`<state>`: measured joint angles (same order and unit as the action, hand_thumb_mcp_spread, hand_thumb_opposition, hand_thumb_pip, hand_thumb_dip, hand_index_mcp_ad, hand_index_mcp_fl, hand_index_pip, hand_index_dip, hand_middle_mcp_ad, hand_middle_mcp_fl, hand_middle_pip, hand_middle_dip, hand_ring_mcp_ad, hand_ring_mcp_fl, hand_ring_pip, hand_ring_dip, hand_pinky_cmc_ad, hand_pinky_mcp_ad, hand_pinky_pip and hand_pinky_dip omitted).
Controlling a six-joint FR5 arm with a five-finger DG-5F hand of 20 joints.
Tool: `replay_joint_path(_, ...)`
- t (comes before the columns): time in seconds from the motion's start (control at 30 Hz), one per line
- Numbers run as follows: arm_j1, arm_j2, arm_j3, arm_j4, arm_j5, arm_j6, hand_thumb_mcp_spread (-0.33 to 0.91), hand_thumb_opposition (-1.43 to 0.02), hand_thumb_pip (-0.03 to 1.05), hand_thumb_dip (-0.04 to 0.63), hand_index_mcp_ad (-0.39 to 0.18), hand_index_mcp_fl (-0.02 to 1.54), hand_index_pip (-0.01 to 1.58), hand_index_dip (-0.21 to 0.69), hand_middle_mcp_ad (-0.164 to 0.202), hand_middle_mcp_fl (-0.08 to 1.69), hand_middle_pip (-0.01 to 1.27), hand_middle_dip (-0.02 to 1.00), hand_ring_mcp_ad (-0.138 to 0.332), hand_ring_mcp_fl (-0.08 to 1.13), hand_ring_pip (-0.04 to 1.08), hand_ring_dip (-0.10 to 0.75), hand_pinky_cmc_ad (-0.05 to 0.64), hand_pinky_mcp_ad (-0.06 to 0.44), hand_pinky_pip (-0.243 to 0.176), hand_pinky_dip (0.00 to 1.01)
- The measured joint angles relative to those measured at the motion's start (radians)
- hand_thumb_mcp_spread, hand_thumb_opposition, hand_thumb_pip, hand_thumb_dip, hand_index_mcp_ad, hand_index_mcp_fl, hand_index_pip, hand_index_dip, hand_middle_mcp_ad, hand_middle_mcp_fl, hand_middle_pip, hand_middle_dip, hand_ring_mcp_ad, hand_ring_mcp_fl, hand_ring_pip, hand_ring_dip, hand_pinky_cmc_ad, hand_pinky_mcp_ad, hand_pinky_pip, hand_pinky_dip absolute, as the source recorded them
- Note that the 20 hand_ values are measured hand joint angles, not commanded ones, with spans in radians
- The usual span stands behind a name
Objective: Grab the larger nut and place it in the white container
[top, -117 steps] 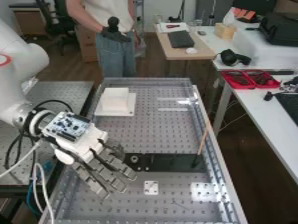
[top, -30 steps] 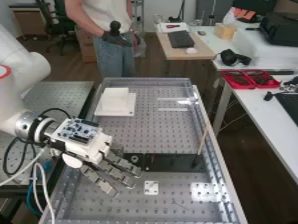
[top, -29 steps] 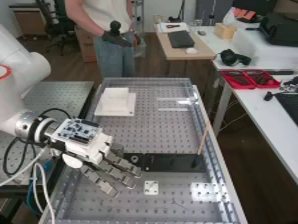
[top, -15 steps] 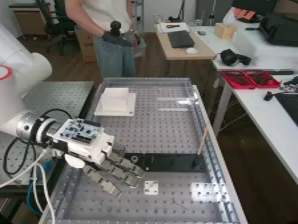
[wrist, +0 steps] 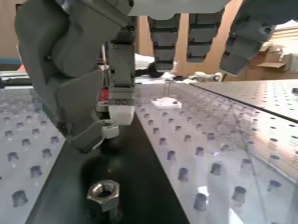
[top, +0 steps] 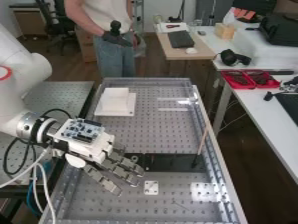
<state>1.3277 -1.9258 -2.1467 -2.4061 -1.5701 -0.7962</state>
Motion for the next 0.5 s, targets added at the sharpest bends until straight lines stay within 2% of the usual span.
replay_joint_path(0.07, -0.002, 0.0, 0.001, -0.004, -0.008, -0.005, 0.4, -0.85, 0.58, 0.225, -0.138, 0.17, 1.48, 0.209, 0.096, 0.05, 0.14, 0.18, 0.164, 0.02, 0.08, 0.024, 0.412, 0.281, -0.089, 0.18)
replay_joint_path(0.17, -0.003, 0.001, 0.003, -0.009, -0.015, -0.01, 0.4, -0.85, 0.58, 0.225, -0.138, 0.17, 1.48, 0.209, 0.091, 0.05, 0.14, 0.18, 0.15, 0.02, 0.08, 0.024, 0.412, 0.279, -0.089, 0.18)
replay_joint_path(0.5, -0.012, 0.0, 0.012, -0.021, -0.043, -0.028, 0.4, -0.85, 0.58, 0.225, -0.138, 0.17, 1.48, 0.209, 0.089, 0.05, 0.14, 0.19, 0.148, 0.02, 0.08, 0.026, 0.394, 0.279, -0.089, 0.18)
